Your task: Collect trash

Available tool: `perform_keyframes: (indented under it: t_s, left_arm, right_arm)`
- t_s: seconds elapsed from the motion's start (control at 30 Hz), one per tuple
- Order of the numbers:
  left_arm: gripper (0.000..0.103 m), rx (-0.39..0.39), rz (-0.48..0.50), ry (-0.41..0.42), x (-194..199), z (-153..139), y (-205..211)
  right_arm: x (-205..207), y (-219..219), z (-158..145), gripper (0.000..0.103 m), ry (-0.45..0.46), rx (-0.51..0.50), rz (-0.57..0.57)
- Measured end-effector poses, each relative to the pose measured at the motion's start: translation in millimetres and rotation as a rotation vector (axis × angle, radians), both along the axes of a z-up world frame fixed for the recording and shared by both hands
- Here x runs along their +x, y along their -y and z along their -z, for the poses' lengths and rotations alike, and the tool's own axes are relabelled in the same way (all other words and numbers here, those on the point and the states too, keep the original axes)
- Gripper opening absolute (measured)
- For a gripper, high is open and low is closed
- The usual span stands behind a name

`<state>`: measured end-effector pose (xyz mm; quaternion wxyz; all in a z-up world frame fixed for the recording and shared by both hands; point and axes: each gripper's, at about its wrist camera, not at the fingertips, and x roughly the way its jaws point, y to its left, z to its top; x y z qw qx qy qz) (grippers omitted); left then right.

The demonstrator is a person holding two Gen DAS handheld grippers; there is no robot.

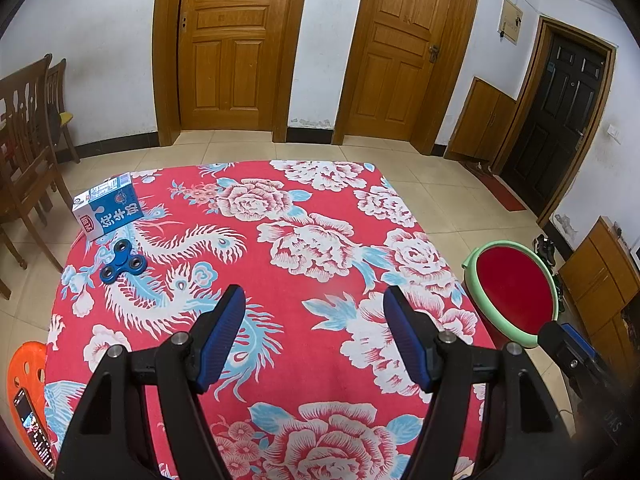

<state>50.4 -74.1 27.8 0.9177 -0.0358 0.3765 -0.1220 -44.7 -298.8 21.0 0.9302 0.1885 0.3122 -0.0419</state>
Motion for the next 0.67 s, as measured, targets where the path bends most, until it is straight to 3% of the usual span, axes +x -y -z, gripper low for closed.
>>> perform_keyframes:
  t_s: [0.67]
  left_arm:
    - [0.071, 0.006, 0.0, 0.002, -2.3, -3.6, 0.7]
  right_arm:
    - [0.4, -1.7, -1.3, 0.088, 0.0, -0.001, -0.002]
